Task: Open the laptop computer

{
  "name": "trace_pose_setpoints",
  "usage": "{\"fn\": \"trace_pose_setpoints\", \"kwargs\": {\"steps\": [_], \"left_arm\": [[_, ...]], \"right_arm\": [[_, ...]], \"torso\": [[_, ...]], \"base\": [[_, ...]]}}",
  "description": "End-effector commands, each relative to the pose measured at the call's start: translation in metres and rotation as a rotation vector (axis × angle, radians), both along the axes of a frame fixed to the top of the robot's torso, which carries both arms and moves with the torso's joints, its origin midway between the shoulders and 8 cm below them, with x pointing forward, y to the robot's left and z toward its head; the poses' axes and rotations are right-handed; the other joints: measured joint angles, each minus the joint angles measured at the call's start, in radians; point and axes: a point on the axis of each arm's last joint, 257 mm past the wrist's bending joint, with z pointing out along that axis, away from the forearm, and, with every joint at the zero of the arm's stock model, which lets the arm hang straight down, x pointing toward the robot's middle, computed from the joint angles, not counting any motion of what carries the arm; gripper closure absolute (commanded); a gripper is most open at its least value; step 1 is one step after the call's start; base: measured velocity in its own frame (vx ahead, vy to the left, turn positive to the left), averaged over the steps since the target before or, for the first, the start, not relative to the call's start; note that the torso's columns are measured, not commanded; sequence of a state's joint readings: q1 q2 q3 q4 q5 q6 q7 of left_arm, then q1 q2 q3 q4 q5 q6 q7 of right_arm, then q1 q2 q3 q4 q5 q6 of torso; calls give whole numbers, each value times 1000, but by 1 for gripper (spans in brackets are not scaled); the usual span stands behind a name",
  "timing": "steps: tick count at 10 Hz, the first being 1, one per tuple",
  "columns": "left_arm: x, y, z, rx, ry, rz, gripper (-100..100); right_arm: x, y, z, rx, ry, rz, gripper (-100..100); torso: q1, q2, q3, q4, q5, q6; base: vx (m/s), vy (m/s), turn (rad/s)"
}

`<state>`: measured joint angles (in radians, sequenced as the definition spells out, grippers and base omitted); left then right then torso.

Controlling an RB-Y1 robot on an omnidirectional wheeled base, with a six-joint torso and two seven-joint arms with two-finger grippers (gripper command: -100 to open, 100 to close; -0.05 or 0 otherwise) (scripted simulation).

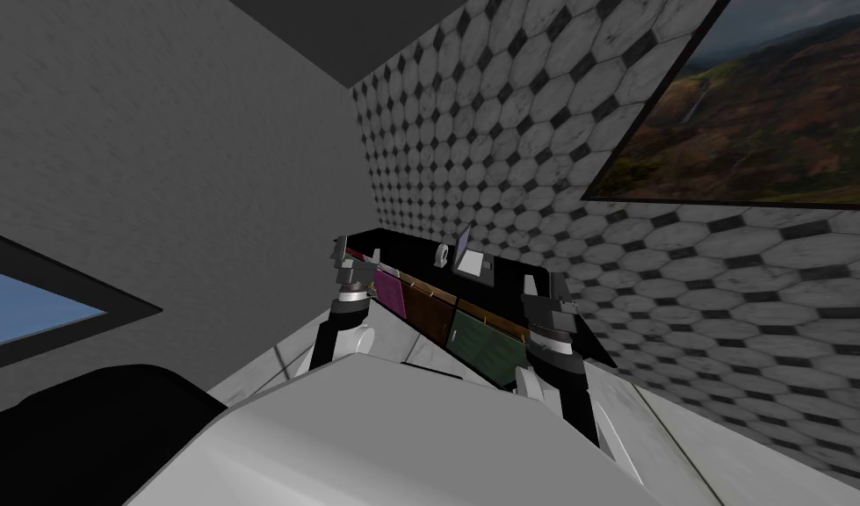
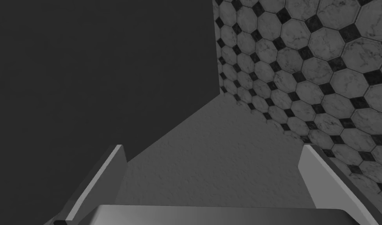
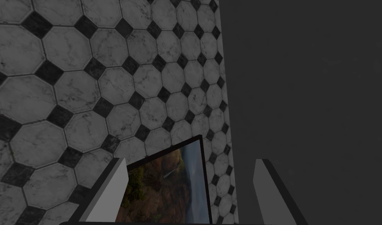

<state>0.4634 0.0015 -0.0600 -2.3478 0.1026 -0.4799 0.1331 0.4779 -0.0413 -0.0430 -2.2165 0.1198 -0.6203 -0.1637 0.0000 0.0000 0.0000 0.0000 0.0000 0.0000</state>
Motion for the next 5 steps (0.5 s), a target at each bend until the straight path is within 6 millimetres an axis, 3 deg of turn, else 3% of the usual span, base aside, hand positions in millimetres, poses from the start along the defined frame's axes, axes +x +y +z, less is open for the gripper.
{"fn": "trace_pose_setpoints", "kwargs": {"steps": [1, 5], "left_arm": [[0, 0, 0, 0, 0, 0, 0], [0, 0, 0, 0, 0, 0, 0]], "right_arm": [[0, 0, 0, 0, 0, 0, 0], [0, 0, 0, 0, 0, 0, 0]], "torso": [[0, 40, -82, 41, 0, 0], [0, 322, -644, 322, 0, 0]], "base": [[0, 0, 0], [0, 0, 0]]}}
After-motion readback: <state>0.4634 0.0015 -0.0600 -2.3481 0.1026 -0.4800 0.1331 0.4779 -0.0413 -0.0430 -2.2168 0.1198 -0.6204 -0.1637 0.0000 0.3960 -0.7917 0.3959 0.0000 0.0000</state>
